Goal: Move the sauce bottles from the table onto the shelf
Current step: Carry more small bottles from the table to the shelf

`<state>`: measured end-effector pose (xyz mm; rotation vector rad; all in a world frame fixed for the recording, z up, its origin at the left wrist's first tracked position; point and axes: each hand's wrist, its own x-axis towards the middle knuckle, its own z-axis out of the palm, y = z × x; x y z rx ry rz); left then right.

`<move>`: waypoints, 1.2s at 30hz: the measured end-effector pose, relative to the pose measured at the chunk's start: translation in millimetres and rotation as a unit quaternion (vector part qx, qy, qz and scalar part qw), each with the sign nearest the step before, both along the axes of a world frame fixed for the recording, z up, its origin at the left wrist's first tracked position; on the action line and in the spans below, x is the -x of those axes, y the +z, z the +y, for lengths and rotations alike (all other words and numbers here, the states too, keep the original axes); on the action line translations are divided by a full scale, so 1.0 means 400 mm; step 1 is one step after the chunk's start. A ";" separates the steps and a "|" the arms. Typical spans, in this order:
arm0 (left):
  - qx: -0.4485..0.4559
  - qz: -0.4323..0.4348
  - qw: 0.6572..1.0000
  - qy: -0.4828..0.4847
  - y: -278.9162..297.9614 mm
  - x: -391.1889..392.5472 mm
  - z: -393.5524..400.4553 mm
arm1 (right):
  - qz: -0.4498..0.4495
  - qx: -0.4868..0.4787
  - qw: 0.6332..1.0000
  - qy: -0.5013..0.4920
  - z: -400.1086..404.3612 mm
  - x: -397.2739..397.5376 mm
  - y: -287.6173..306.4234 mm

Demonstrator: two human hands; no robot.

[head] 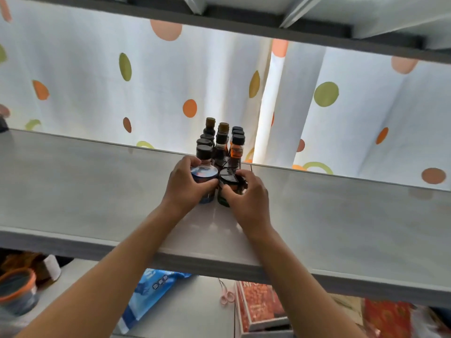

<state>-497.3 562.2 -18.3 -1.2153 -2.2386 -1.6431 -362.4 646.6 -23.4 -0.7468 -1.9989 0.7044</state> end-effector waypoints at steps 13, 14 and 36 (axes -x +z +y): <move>-0.003 0.035 0.999 -0.026 -0.026 0.009 0.005 | -0.021 -0.003 1.000 -0.002 0.009 0.012 -0.012; -0.001 0.039 0.999 -0.028 -0.027 0.007 0.001 | -0.019 -0.002 1.000 0.001 0.005 0.009 -0.010; 0.070 0.281 0.943 0.165 -0.051 -0.330 -0.333 | -0.073 -0.256 0.963 0.029 -0.235 -0.200 -0.112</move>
